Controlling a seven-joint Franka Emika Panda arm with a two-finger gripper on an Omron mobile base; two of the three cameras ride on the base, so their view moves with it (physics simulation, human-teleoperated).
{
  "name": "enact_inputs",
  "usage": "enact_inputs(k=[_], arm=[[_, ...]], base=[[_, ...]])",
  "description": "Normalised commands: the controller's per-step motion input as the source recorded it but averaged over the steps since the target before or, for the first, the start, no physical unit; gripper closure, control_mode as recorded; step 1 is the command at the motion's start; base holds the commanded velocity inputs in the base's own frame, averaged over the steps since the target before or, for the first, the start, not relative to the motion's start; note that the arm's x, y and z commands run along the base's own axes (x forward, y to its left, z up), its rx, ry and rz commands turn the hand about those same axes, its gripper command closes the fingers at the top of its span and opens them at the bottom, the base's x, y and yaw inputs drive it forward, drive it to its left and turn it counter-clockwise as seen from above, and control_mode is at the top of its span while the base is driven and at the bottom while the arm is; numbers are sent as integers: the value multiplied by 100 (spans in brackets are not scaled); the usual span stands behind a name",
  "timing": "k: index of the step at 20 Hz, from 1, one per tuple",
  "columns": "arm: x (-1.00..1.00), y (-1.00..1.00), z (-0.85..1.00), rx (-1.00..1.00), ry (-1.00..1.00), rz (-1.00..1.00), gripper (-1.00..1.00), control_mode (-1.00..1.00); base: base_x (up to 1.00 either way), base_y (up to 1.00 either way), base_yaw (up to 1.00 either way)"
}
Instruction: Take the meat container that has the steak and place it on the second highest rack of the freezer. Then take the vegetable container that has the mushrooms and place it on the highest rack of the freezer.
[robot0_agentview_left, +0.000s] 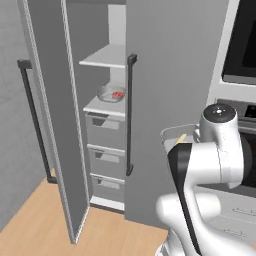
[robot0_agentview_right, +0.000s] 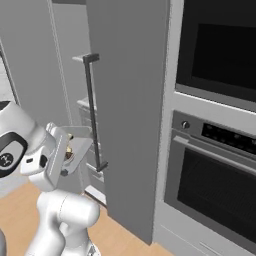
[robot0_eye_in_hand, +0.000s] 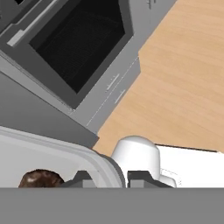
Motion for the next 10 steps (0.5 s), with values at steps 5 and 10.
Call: enact_inputs(k=[5,10], arm=[[0,0,0,0,0,0,100,100],[0,0,0,0,0,0,100,100]], base=[[26,38,-13],[46,46,-12]])
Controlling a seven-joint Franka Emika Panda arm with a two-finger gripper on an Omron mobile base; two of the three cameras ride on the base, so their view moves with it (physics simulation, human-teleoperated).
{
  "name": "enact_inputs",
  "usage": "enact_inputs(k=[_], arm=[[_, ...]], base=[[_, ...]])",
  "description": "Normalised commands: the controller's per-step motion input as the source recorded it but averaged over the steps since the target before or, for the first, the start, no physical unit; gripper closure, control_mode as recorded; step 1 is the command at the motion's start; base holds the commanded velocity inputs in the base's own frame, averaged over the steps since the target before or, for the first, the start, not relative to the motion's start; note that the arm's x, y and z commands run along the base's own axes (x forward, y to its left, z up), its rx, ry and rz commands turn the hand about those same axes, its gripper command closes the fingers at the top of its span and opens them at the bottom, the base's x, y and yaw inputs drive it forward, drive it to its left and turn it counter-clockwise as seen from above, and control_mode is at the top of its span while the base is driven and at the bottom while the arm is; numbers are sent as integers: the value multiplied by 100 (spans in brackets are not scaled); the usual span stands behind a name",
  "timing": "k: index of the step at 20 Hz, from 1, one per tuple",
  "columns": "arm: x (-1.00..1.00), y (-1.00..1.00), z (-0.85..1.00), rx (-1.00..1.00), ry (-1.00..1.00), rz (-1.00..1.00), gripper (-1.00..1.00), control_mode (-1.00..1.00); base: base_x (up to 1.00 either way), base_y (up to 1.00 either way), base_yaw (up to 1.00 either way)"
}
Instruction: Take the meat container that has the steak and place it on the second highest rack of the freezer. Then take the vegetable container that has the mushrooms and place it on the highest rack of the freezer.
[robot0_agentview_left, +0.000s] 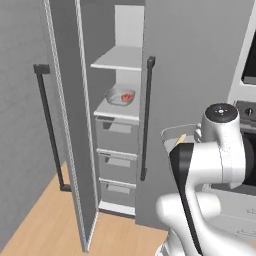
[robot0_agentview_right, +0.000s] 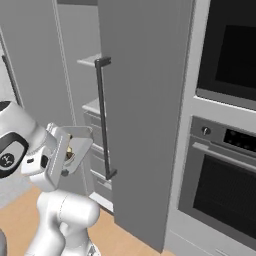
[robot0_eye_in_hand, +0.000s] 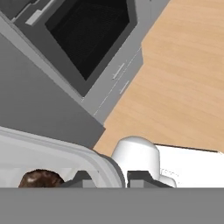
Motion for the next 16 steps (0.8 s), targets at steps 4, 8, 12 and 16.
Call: enact_inputs(k=[4,8,12,16], arm=[[0,0,0,0,0,0,100,100],[0,0,0,0,0,0,100,100],[0,0,0,0,0,0,100,100],[0,0,0,0,0,0,100,100]], base=[[51,43,-10],[57,33,-8],[53,24,-7],[53,15,-8]])
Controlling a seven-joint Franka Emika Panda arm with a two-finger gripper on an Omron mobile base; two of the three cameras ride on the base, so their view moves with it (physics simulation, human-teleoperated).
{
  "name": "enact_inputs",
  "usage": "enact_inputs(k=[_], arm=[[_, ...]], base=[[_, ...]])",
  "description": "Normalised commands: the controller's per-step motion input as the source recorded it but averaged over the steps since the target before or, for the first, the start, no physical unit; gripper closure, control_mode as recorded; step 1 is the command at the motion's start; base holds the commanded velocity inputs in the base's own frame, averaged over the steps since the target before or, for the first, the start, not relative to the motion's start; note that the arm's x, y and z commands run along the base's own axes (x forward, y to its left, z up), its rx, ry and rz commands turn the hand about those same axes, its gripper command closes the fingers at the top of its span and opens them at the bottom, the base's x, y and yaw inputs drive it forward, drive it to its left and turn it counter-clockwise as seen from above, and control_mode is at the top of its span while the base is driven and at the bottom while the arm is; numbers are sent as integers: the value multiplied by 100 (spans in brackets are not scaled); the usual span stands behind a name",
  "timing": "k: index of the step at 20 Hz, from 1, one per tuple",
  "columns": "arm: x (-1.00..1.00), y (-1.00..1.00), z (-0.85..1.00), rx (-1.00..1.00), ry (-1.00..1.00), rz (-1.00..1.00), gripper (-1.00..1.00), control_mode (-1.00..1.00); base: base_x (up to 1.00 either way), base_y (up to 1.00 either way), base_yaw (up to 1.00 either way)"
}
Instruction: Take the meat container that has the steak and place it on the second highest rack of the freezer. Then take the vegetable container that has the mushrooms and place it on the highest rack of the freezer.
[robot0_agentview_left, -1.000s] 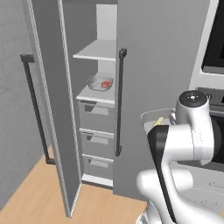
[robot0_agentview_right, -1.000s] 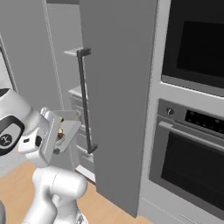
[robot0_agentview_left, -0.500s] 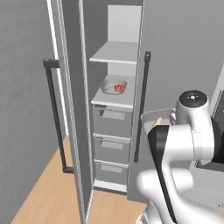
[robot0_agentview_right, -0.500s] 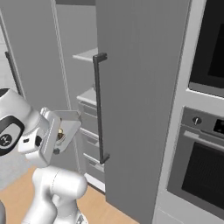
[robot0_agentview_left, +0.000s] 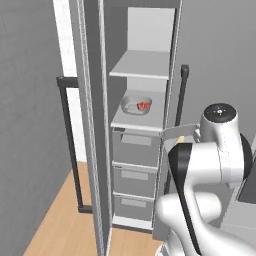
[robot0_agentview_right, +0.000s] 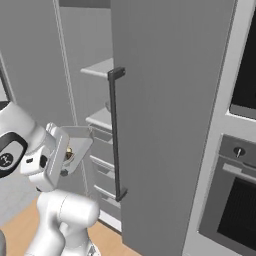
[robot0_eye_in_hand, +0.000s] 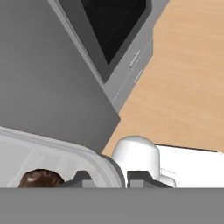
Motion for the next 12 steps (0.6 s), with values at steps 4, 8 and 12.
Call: enact_inputs(k=[4,8,12], arm=[[0,0,0,0,0,0,100,100],[0,0,0,0,0,0,100,100],[0,0,0,0,0,0,100,100]], base=[[54,9,-8],[49,20,-8],[53,32,-8]])
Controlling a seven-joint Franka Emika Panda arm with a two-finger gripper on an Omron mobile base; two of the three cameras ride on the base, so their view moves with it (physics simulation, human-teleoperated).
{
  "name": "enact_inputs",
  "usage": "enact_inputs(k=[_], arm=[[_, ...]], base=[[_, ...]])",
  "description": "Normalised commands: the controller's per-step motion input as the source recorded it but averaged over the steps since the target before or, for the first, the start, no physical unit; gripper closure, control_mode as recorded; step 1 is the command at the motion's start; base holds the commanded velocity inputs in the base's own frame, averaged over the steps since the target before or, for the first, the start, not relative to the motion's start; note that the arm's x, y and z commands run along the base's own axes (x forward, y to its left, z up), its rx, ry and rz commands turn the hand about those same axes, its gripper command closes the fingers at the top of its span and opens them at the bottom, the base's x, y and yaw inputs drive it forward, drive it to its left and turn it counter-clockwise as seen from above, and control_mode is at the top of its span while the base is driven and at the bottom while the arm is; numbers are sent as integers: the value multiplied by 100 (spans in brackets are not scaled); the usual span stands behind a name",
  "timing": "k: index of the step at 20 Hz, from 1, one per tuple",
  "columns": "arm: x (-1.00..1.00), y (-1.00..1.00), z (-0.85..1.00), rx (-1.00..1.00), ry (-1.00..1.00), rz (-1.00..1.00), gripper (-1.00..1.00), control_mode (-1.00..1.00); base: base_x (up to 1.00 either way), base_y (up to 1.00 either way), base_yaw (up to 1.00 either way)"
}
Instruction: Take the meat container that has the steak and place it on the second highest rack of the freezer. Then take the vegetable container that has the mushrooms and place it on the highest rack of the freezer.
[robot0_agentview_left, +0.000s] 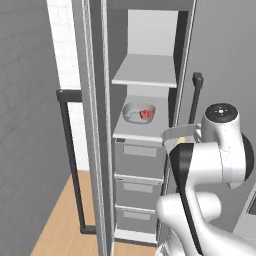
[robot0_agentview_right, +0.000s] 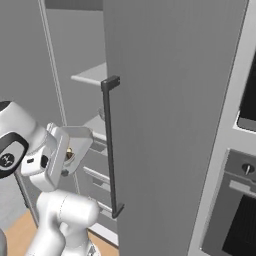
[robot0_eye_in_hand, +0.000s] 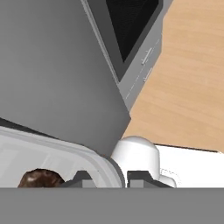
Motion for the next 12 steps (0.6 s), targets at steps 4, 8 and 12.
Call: enact_inputs(k=[4,8,12], arm=[[0,0,0,0,0,0,100,100],[12,6,1,0,0,-2,100,-100],[47,27,10,0,-3,-7,100,-100]], base=[[50,22,-7],[35,16,-5],[0,0,0]])
